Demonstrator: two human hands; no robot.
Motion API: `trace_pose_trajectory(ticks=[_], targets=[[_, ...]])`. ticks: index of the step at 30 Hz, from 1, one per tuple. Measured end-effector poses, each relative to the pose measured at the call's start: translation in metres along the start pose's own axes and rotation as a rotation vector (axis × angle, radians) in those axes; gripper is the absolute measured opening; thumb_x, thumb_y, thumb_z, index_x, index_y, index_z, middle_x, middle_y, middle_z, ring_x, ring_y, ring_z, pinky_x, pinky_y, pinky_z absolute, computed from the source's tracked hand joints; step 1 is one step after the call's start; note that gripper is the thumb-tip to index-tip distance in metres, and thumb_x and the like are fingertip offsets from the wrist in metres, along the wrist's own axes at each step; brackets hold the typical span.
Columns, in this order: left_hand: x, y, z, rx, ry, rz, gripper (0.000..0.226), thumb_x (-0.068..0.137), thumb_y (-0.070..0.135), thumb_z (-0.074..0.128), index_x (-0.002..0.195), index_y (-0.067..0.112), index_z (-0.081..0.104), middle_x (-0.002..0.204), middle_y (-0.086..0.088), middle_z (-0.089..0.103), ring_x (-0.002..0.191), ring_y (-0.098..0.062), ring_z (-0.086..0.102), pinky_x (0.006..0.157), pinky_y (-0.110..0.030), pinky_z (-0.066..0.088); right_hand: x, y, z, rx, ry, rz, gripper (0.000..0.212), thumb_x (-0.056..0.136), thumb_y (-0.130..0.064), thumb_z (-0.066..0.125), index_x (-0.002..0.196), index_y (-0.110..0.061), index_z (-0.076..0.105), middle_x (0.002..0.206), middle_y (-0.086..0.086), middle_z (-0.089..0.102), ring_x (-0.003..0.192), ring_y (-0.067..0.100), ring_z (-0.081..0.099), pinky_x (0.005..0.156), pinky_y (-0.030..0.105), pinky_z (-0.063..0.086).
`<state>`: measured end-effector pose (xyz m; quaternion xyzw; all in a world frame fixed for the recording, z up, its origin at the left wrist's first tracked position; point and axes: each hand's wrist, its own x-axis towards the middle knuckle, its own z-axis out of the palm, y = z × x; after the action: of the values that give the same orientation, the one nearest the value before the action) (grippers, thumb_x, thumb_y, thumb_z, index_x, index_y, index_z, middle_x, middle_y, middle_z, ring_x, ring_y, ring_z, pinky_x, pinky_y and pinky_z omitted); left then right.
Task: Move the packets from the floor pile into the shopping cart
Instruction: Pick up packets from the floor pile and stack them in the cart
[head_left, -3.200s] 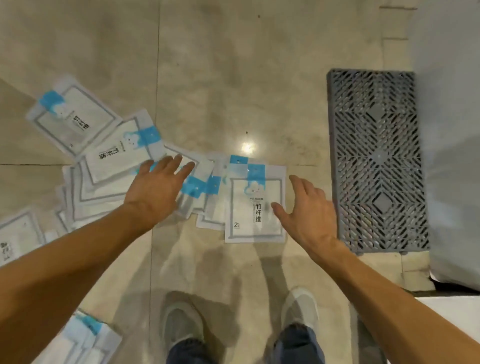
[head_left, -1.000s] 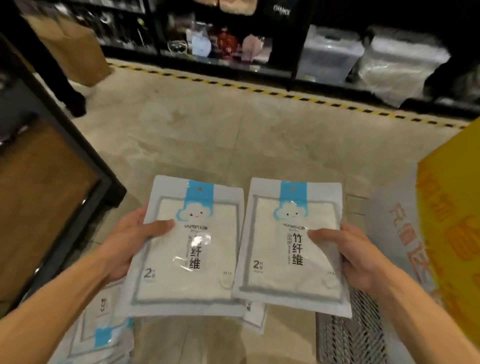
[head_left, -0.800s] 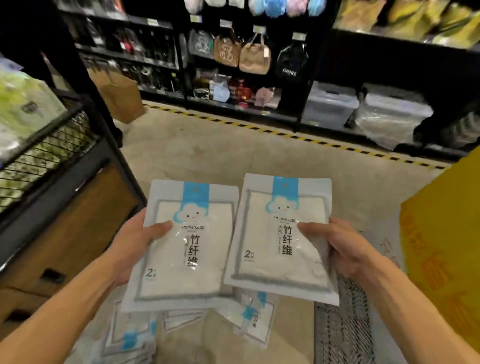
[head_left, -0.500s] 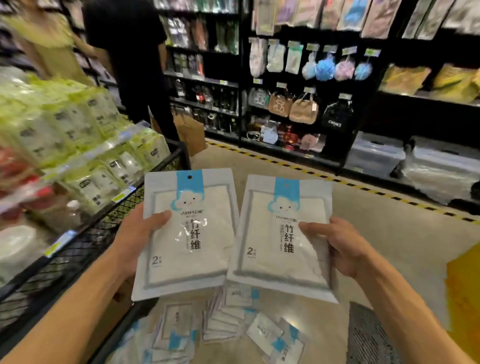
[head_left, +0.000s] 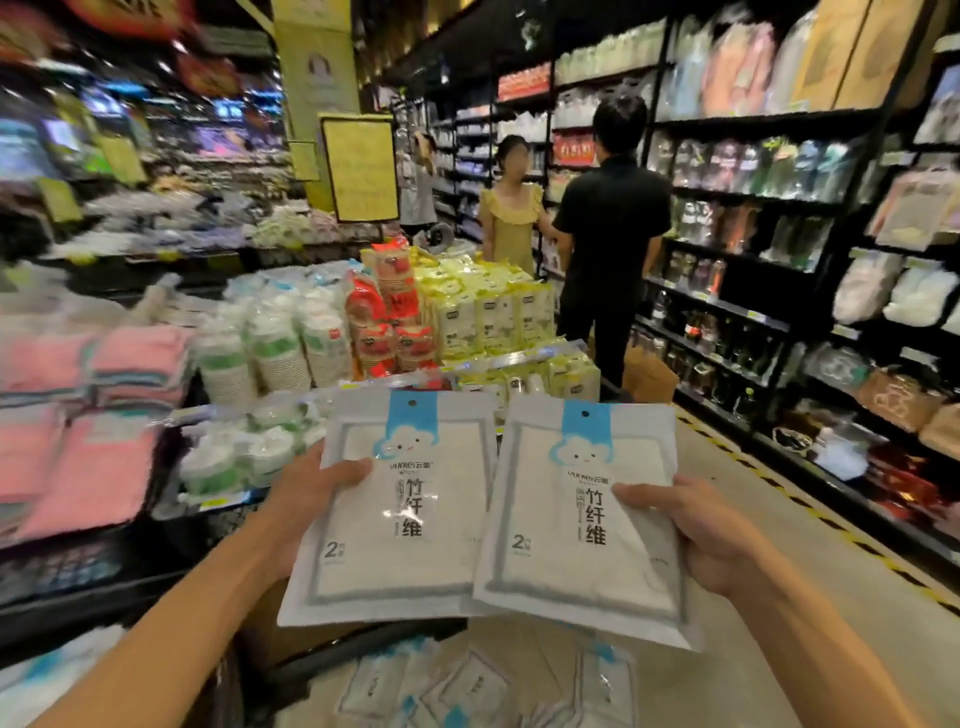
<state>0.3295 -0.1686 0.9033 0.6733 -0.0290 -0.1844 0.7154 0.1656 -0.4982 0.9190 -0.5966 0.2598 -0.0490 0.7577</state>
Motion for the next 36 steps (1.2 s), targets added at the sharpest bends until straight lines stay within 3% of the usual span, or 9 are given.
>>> trace_pose_trajectory(ticks=[2,5,10,13,17,21,26,30,36], targets=[[-0.031,-0.008,-0.026,-0.004,0.097,0.0,0.032,0.094,0.006,0.064,0.126,0.01,0.063,0.108,-0.022,0.075,0.092,-0.044,0.074,0.078,-0.057,0.061,-0.004,0.001,0.017,-0.035,-0.071,0.017,0.02,0.088,0.008,0.069,0.107,0.001,0.068,0.1,0.025,0.077,0.075,0.035,0.077,0.061,0.045,0.065],[-0.079,-0.023,-0.064,-0.014,0.206,-0.014,0.035,0.093,0.008,0.065,0.128,0.01,0.062,0.112,-0.024,0.073,0.096,-0.046,0.072,0.088,-0.061,0.056,-0.011,0.012,0.046,-0.081,-0.176,0.049,0.016,0.086,0.008,0.071,0.102,0.003,0.069,0.098,0.026,0.077,0.073,0.036,0.077,0.055,0.04,0.063],[-0.162,-0.033,-0.115,-0.011,0.41,0.017,0.022,0.09,0.001,0.065,0.108,0.013,0.068,0.085,-0.015,0.078,0.065,-0.029,0.076,0.047,-0.032,0.058,-0.028,0.035,0.107,-0.131,-0.36,0.105,0.022,0.088,0.007,0.07,0.11,0.01,0.067,0.1,0.028,0.076,0.078,0.038,0.077,0.058,0.04,0.063],[-0.206,-0.035,-0.159,-0.023,0.505,0.022,0.022,0.092,0.003,0.066,0.11,0.015,0.067,0.088,-0.015,0.078,0.068,-0.029,0.076,0.051,-0.033,0.059,-0.044,0.049,0.155,-0.157,-0.472,0.147,0.031,0.088,0.005,0.071,0.118,0.007,0.065,0.106,0.027,0.075,0.09,0.042,0.076,0.067,0.046,0.065],[-0.261,-0.036,-0.225,-0.074,0.591,0.031,0.018,0.097,0.003,0.061,0.108,0.016,0.066,0.084,-0.013,0.078,0.064,-0.028,0.076,0.045,-0.032,0.057,-0.071,0.068,0.228,-0.176,-0.571,0.148,0.027,0.089,0.007,0.068,0.116,0.007,0.067,0.106,0.028,0.075,0.089,0.042,0.076,0.068,0.049,0.065],[-0.308,-0.044,-0.299,-0.151,0.606,0.062,0.025,0.096,-0.002,0.057,0.117,0.01,0.063,0.095,-0.02,0.077,0.072,-0.035,0.076,0.051,-0.038,0.059,-0.098,0.094,0.301,-0.195,-0.633,0.177,0.028,0.089,0.005,0.068,0.118,0.005,0.067,0.103,0.026,0.076,0.08,0.038,0.077,0.056,0.043,0.062],[-0.345,-0.062,-0.384,-0.223,0.578,0.088,0.034,0.095,-0.003,0.056,0.127,0.007,0.062,0.112,-0.026,0.072,0.087,-0.042,0.075,0.062,-0.045,0.062,-0.119,0.134,0.379,-0.194,-0.669,0.204,0.032,0.088,0.005,0.069,0.12,0.004,0.067,0.106,0.026,0.076,0.083,0.039,0.077,0.06,0.044,0.063],[-0.358,-0.084,-0.434,-0.264,0.535,0.057,0.036,0.096,0.004,0.057,0.132,0.01,0.059,0.123,-0.027,0.068,0.105,-0.048,0.069,0.079,-0.058,0.06,-0.12,0.162,0.417,-0.198,-0.659,0.251,0.034,0.084,0.007,0.069,0.118,0.007,0.067,0.105,0.028,0.075,0.079,0.039,0.077,0.058,0.044,0.063],[-0.335,-0.116,-0.487,-0.322,0.598,-0.011,0.037,0.095,0.008,0.059,0.132,0.01,0.058,0.122,-0.024,0.07,0.106,-0.047,0.069,0.087,-0.066,0.055,-0.092,0.19,0.455,-0.211,-0.611,0.278,0.022,0.087,0.01,0.066,0.109,0.007,0.068,0.099,0.028,0.076,0.071,0.037,0.077,0.052,0.043,0.062]])
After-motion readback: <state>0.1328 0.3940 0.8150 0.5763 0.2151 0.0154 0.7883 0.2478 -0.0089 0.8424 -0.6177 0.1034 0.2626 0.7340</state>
